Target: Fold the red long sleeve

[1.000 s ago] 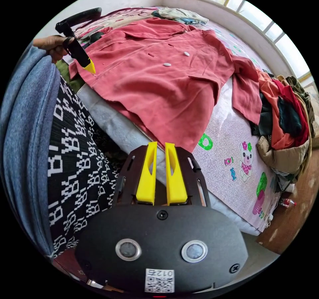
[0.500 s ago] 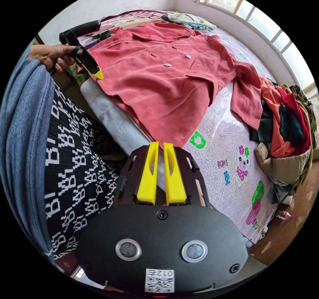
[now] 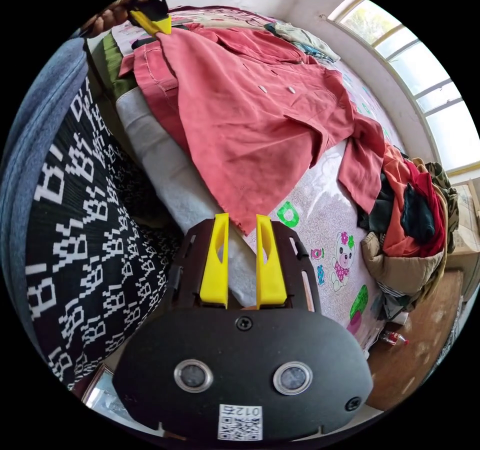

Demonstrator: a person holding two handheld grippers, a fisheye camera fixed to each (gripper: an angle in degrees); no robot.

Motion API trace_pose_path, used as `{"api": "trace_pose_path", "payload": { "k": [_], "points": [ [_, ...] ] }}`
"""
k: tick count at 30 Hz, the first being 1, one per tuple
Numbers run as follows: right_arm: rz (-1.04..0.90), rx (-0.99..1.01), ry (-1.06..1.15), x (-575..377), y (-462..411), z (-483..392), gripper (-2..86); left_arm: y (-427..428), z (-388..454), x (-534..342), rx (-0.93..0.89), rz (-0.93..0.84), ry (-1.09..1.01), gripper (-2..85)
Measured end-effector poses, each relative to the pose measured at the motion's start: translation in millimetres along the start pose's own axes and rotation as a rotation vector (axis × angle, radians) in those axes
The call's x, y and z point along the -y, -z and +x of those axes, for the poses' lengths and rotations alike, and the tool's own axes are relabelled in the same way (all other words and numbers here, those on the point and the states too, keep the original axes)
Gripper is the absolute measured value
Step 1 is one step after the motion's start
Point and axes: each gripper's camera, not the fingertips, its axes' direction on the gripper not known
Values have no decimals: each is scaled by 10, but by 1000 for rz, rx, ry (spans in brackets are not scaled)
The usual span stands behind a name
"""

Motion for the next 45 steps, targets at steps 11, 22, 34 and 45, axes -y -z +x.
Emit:
{"api": "trace_pose_path", "payload": {
  "k": [11,22,34,45],
  "points": [
    [-59,-111,-14,32,-76,148,12,130,-10,48,62,-80,-52,1],
    [-209,194,-71,-189,-178,865,19,-132,-490,-53,222,-170,65,4],
    [299,363,-646,29,-68,3140,2,-48,574,803,220,-16,-309,2],
    [144,500,-685,-102,-1053,3989,-1,-984,704,1634,437,-235,-256,4]
  ]
}}
